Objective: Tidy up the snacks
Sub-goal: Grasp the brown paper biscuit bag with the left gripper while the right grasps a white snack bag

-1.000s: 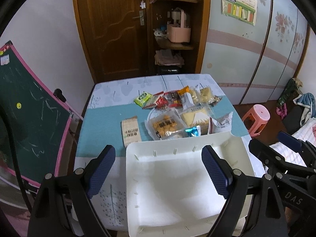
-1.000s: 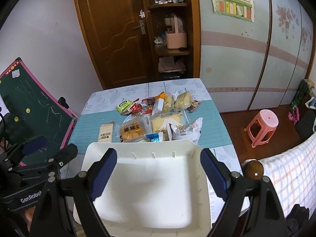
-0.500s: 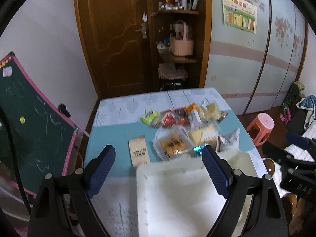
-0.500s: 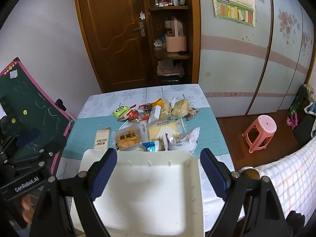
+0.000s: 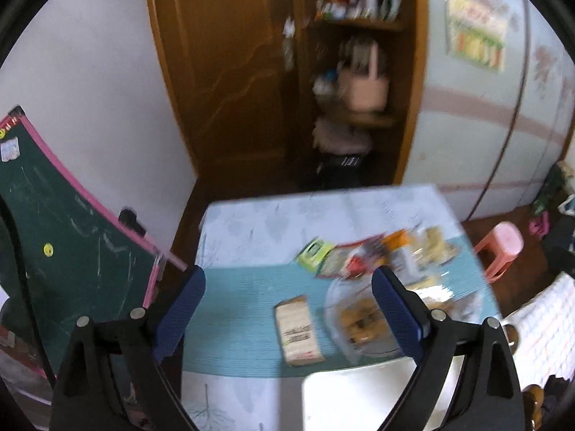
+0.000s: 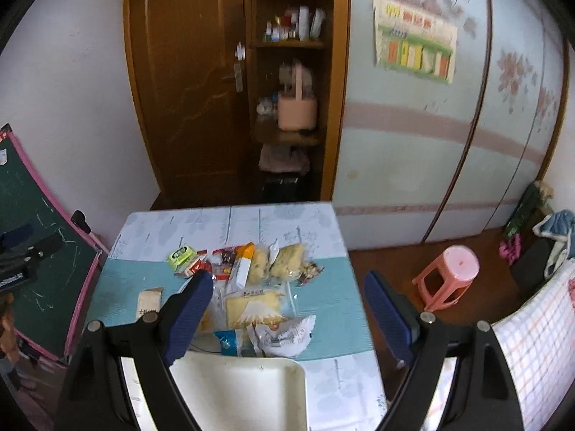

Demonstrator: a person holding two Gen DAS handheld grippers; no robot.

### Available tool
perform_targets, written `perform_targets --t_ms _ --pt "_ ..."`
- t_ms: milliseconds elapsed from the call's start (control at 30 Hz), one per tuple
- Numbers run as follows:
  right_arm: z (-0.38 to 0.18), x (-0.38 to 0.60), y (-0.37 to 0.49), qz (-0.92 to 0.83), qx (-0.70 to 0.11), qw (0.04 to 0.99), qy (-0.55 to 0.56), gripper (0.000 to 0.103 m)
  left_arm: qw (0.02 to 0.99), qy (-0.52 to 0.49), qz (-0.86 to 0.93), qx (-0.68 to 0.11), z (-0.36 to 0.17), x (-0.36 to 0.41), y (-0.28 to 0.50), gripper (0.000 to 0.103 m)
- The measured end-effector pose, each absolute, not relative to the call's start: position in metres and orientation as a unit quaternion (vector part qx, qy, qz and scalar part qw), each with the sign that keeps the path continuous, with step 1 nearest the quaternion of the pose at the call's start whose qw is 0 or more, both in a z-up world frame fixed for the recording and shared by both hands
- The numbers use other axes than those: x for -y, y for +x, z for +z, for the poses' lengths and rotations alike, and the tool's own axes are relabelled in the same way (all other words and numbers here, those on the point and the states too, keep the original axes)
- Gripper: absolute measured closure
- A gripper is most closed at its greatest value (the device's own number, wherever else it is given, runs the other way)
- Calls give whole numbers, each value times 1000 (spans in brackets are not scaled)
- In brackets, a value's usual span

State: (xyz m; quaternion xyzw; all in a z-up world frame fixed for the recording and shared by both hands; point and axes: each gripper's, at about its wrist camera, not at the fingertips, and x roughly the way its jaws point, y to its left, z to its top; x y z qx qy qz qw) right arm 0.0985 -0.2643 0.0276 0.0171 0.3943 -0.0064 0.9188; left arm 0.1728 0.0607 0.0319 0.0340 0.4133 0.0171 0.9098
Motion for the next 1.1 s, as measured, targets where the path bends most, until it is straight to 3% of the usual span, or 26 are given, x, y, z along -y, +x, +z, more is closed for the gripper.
perform_targets --t_ms 367,700,800,900,967,1100 --pt "-133 283 172 -33 -573 816 70 18 785 -5 13 -619 -160 -87 262 10" --pt "-211 299 185 -18 -648 736 195 23 708 -31 19 -705 -246 -92 287 11" --pt "-213 299 185 3 -648 725 235 42 702 -33 19 -711 -252 -91 288 10" --pt "-211 298 184 11 -646 724 242 52 707 -31 13 -707 -251 -91 287 20" --pt "-208 294 181 12 -638 733 236 56 717 -24 6 -697 -241 -86 283 48" --pt "-202 287 183 18 -618 751 232 58 730 -32 10 -683 -232 -86 274 50"
